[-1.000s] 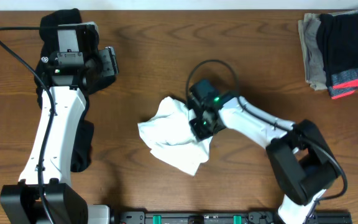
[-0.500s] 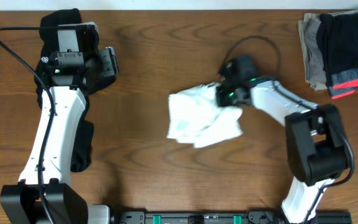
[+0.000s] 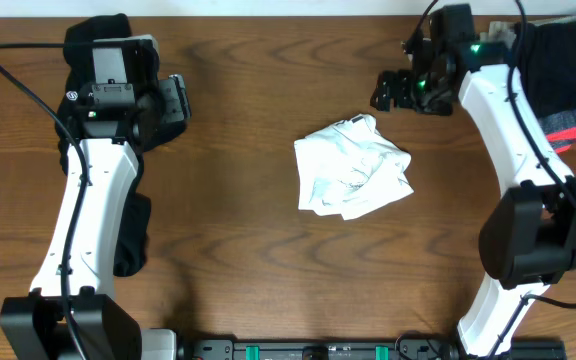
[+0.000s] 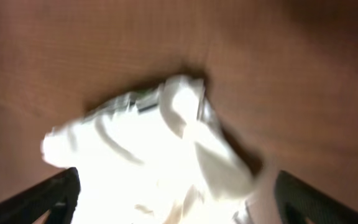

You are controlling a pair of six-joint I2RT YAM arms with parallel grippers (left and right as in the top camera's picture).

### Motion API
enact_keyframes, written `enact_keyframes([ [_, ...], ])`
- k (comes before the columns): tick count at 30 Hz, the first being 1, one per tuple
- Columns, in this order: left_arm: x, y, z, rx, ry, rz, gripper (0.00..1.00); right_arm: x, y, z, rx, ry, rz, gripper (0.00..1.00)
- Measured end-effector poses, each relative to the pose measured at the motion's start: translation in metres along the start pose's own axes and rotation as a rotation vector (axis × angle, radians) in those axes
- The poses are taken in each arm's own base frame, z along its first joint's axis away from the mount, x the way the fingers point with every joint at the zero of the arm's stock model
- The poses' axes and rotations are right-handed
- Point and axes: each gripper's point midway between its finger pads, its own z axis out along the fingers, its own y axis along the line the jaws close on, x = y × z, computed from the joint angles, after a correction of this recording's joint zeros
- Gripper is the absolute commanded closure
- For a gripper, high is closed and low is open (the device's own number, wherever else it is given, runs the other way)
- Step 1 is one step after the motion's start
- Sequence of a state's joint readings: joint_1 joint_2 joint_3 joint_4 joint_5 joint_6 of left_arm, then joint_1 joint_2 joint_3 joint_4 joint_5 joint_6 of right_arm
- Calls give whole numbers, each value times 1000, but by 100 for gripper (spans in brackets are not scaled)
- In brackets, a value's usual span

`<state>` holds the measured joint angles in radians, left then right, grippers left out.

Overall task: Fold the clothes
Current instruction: 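Grasp the folded white shirt bundle with the right gripper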

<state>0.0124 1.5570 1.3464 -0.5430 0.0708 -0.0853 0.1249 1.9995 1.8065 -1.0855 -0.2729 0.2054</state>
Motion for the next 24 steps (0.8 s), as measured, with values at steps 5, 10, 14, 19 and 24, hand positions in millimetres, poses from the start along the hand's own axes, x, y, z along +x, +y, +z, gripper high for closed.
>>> enact_keyframes([
  [5, 0, 0, 0, 0, 0, 0, 31, 56, -8, 5, 93, 202, 193, 1],
  [10, 2, 0, 0, -1, 8, 0, 31, 111, -16, 39, 175, 345, 344, 1],
  [14, 3, 0, 0, -2, 12, 0, 31, 145, -10, 66, 205, 399, 382, 1],
  [19, 4, 1, 0, -2, 15, 0, 31, 168, 3, 94, 209, 396, 384, 2],
  [24, 4, 1, 0, -2, 16, 0, 31, 171, 6, 108, 178, 332, 407, 15],
])
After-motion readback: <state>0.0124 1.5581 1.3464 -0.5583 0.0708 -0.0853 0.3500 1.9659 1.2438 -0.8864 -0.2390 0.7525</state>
